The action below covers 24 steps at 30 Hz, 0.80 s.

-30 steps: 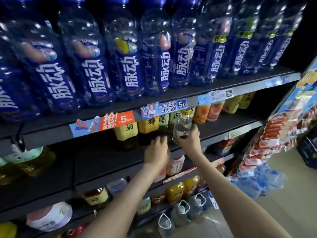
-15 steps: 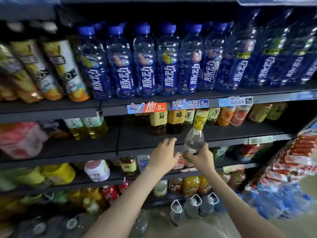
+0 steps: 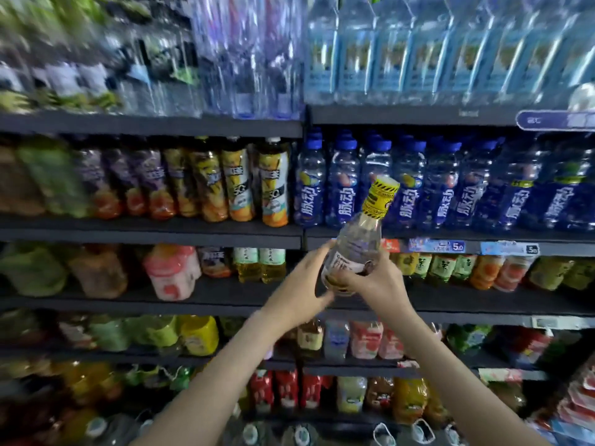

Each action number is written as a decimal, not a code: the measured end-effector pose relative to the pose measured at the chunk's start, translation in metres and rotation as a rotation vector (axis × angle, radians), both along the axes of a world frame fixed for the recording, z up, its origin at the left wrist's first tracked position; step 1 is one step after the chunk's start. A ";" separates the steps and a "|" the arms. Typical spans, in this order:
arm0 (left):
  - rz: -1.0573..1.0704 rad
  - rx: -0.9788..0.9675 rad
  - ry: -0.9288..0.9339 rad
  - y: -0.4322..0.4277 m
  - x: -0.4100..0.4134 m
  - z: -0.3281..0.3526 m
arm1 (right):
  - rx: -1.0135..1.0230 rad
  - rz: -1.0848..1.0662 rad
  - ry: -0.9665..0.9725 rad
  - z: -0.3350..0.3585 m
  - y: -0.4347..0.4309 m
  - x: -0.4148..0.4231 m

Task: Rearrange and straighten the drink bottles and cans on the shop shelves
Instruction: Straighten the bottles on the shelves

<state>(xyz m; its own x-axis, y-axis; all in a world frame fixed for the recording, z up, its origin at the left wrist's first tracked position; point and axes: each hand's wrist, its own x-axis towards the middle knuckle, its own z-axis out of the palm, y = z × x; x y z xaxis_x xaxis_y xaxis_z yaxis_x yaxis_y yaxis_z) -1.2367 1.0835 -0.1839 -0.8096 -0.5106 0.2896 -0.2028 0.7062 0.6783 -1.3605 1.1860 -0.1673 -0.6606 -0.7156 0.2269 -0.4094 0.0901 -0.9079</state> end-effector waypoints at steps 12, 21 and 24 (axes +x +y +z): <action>0.093 -0.255 0.325 -0.177 0.160 0.095 | -0.255 0.154 0.142 0.103 -0.188 0.152; 0.247 -0.375 0.568 -0.245 0.190 0.130 | -0.429 0.219 0.306 0.149 -0.273 0.202; 0.309 -0.427 0.615 -0.266 0.213 0.135 | -0.445 0.285 0.344 0.156 -0.302 0.220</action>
<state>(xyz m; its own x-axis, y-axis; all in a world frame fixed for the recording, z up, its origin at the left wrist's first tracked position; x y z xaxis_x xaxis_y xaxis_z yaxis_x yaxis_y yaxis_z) -1.0239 0.8170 -0.0491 -0.2819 -0.4302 0.8576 -0.1094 0.9024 0.4167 -1.1401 0.8842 -0.0114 -0.2935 -0.6408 0.7093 -0.6371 -0.4221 -0.6450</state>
